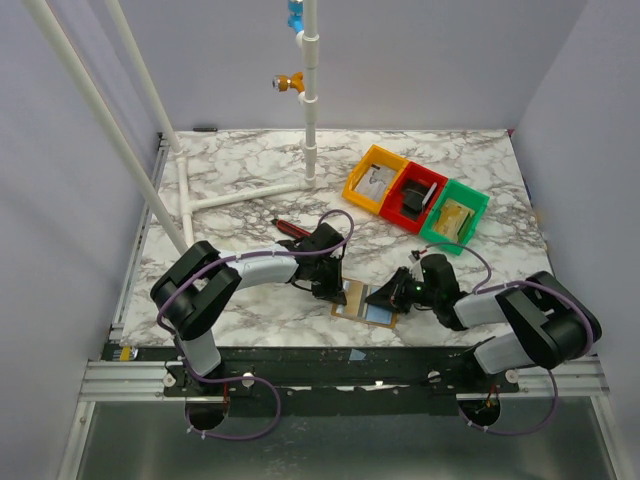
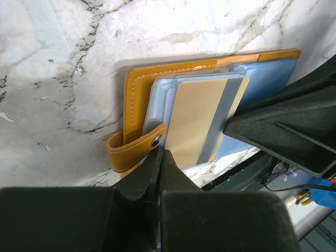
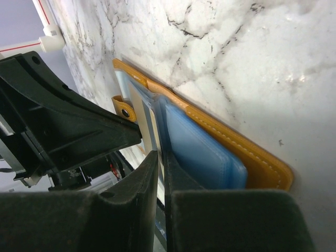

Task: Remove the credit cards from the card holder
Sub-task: Remove the credit card from the card holder.

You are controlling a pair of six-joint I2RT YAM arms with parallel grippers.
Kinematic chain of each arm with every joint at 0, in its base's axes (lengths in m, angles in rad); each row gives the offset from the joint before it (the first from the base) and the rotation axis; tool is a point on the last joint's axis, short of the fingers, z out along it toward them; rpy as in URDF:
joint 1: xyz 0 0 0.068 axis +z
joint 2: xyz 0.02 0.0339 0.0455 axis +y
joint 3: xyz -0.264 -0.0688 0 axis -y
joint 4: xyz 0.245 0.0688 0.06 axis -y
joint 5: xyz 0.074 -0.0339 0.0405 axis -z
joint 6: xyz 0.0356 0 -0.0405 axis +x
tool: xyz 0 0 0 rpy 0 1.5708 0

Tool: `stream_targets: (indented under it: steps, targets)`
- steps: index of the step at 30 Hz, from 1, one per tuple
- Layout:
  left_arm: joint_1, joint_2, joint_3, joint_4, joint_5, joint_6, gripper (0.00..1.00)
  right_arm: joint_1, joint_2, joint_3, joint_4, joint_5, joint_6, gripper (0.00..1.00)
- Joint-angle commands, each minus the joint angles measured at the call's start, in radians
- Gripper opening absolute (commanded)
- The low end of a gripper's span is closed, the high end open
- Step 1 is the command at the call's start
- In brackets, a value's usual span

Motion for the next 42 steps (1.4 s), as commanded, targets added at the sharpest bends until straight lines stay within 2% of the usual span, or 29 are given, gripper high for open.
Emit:
stream_targets:
  steps: [1,6,10,22,42]
  targets:
    - [-0.007,0.047,-0.037,-0.023,-0.053,0.010,0.00,-0.007,0.041,-0.013,0.074,-0.025,0.004,0.12]
    - [-0.006,0.043,-0.039,-0.027,-0.053,0.010,0.00,-0.007,0.059,-0.010,0.094,-0.030,0.006,0.08]
    - [0.009,0.032,-0.066,-0.010,-0.051,-0.007,0.00,-0.007,0.048,-0.011,0.076,-0.016,0.003,0.01]
    - [0.059,0.011,-0.138,0.028,-0.051,-0.036,0.00,-0.009,-0.018,-0.011,-0.033,0.040,-0.050,0.01]
    - [0.098,-0.021,-0.229,0.100,-0.039,-0.086,0.00,-0.043,-0.108,-0.023,-0.169,0.044,-0.119,0.01]
